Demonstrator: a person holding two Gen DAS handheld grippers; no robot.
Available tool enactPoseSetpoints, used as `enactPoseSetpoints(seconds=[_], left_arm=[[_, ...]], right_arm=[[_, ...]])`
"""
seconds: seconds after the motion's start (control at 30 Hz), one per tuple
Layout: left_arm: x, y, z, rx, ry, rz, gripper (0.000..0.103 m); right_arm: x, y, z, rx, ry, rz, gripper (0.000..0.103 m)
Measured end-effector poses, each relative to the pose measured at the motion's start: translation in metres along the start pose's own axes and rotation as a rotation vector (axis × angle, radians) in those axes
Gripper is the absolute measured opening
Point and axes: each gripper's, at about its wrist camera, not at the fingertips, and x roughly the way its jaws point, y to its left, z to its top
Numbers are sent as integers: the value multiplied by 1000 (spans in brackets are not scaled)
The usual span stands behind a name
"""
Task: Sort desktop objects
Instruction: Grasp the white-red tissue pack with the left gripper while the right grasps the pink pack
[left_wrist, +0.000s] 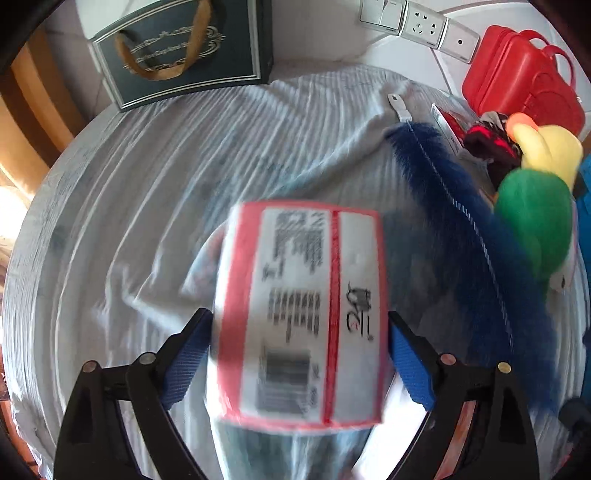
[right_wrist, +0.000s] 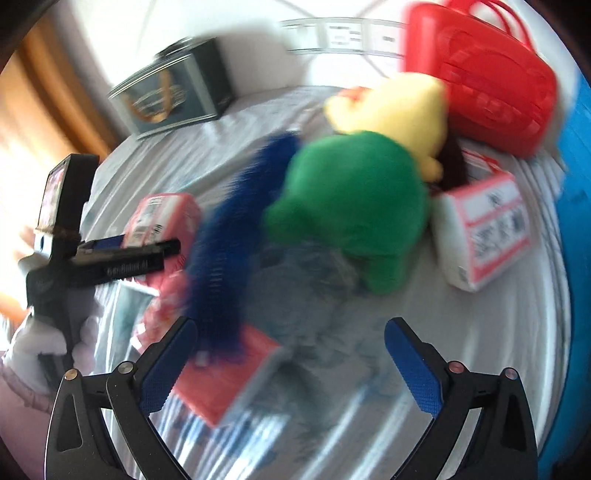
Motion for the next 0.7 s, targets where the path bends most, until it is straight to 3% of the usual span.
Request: enactPoseSetpoints(seconds=[0.13,0.27,0.37,0.47,0.6,0.7], left_arm=[[-23,27,-46,-28,8,17,93],[-39,40,-82,-49,10,36,93],[-43,47,-94,-63,18,56,93],[-49,51,-105,-84,35,66,93],[-53,51,-116,-95,67,64,93],[-55,50,-122,-82,65,67,93]], right_arm=[[6,37,-3,-119,24,77,103],[24,42,-9,-131,86,134,103],[41,36,-13,-135,120,142,103],[57,30,-12,-129,143,205,103],[66,40,-18,-158,161,213,103],[64,56,-31,-207,213,283,103]])
